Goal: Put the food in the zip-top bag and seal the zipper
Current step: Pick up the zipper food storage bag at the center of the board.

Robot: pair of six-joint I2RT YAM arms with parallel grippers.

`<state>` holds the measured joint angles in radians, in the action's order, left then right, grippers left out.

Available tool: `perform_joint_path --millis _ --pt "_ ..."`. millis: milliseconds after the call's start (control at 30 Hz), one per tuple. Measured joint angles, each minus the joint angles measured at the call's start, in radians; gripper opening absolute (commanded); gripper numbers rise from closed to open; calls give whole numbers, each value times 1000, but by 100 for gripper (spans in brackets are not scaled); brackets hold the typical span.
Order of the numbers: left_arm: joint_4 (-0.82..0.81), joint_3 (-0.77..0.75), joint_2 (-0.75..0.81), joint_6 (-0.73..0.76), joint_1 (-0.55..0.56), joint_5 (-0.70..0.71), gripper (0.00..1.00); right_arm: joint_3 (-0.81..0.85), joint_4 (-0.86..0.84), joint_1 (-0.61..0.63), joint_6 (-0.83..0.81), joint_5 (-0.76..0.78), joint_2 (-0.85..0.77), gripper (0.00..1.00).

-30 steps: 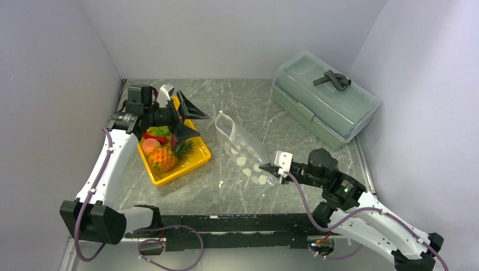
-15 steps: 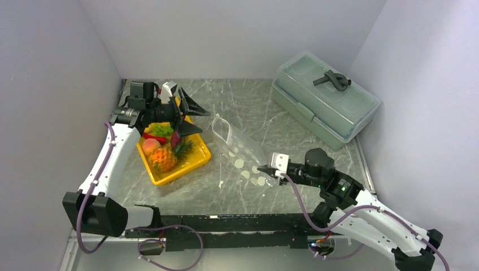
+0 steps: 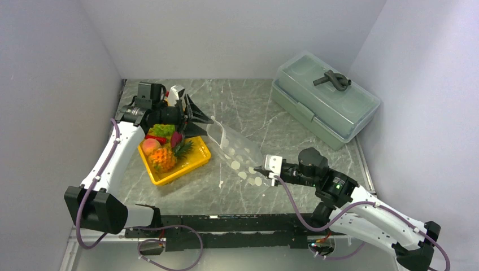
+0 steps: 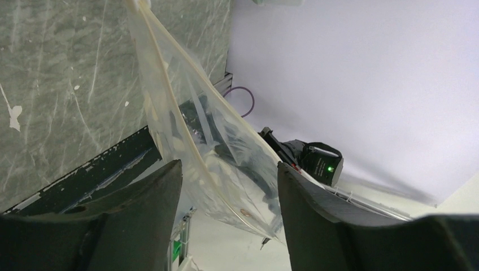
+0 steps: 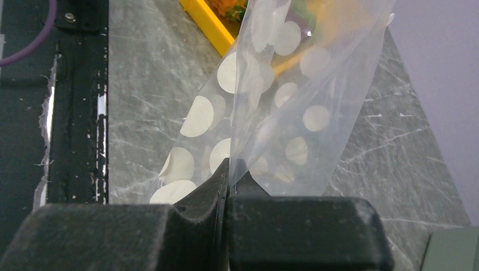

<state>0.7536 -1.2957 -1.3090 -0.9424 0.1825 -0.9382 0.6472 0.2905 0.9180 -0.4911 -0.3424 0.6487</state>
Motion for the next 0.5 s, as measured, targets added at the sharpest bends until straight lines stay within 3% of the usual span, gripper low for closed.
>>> perform_joint_path --millis 500 --pt "83 49 10 60 42 21 51 4 -8 51 -40 90 7 0"
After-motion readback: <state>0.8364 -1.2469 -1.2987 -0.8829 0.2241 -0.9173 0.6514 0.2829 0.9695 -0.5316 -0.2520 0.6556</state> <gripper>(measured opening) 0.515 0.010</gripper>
